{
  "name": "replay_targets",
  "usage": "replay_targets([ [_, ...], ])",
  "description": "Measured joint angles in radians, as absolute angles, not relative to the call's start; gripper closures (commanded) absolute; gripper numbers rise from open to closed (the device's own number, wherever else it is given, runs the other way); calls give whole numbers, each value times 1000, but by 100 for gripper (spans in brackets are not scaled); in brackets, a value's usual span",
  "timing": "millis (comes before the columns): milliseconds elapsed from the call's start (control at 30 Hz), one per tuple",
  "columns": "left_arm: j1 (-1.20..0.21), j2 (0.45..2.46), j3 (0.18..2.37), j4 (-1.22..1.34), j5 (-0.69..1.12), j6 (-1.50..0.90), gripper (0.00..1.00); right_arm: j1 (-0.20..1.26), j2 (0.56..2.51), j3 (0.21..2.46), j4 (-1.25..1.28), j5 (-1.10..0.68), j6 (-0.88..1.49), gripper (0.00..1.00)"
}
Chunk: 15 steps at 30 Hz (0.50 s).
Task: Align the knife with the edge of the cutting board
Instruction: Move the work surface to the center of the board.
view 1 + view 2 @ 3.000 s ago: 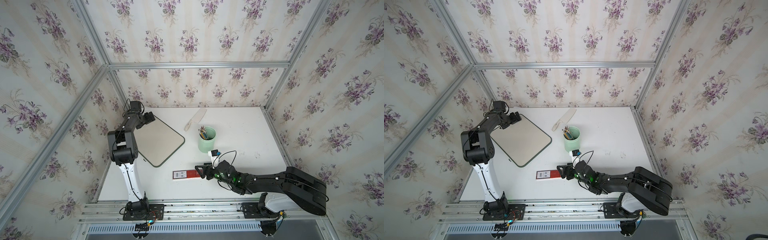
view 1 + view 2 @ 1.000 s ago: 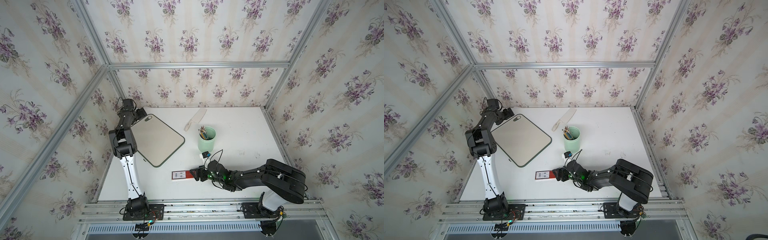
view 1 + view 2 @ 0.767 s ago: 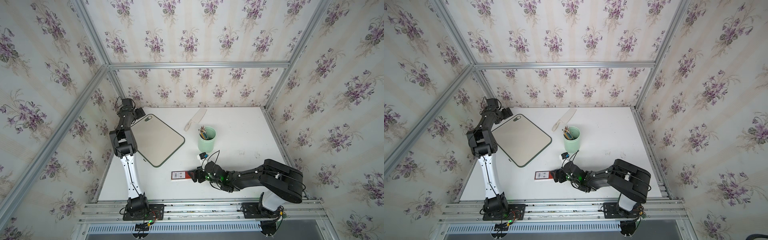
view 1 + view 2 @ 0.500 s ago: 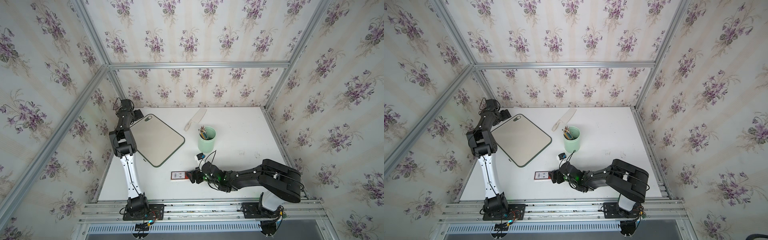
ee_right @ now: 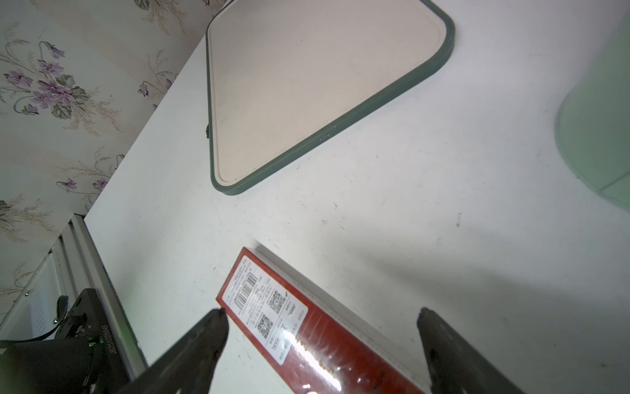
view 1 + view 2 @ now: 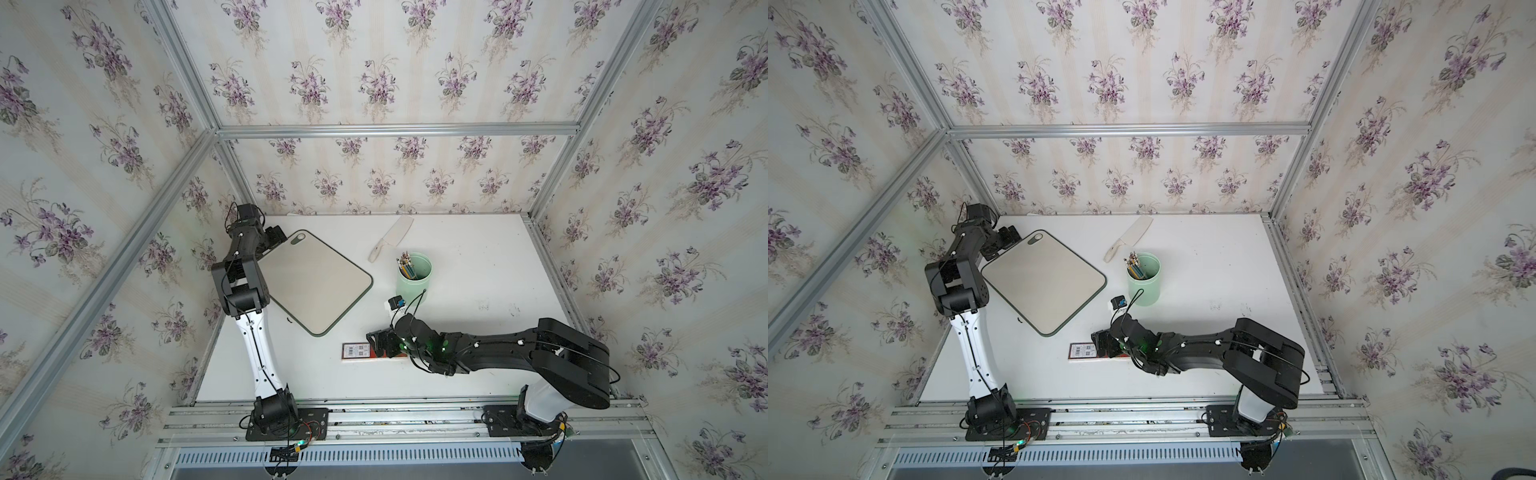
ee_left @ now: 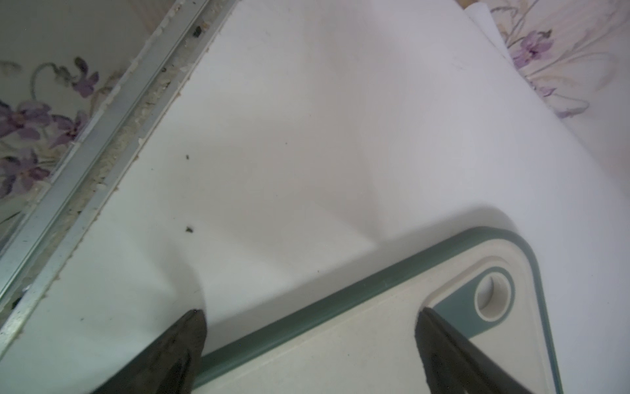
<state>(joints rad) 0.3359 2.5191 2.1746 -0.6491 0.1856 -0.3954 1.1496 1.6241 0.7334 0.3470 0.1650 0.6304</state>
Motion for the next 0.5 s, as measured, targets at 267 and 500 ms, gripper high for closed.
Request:
replay_targets([
  [267, 326, 2327, 1826, -507, 242, -426, 0, 1145, 1653, 786, 263, 212, 657, 2],
  [500, 321, 2075, 1402, -332, 292, -456, 0, 1109, 1721, 845, 166, 229, 761, 5],
])
